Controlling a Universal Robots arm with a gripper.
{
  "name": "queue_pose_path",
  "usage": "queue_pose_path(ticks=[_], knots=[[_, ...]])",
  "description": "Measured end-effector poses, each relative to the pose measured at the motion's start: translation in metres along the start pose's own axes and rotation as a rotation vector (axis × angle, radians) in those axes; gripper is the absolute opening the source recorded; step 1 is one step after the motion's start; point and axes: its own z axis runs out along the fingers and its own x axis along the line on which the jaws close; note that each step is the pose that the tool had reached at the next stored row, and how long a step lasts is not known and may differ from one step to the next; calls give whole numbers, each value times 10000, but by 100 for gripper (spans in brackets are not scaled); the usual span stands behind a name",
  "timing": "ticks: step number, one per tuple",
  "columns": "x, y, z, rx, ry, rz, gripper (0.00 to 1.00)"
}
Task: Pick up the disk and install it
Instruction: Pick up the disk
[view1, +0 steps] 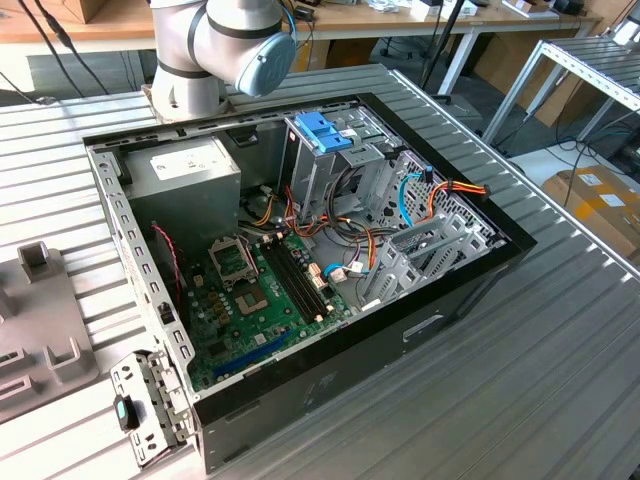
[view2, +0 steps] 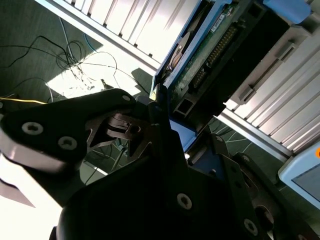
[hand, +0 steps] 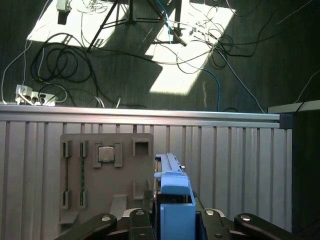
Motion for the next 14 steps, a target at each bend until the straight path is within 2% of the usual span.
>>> queue_pose_path(ticks=[12,13,14], knots=[[-14,6,-122,0,-53,-3,37],[-20,8,-171,2,-75,-4,37],[-29,11,-249,2,-108,-5,37]])
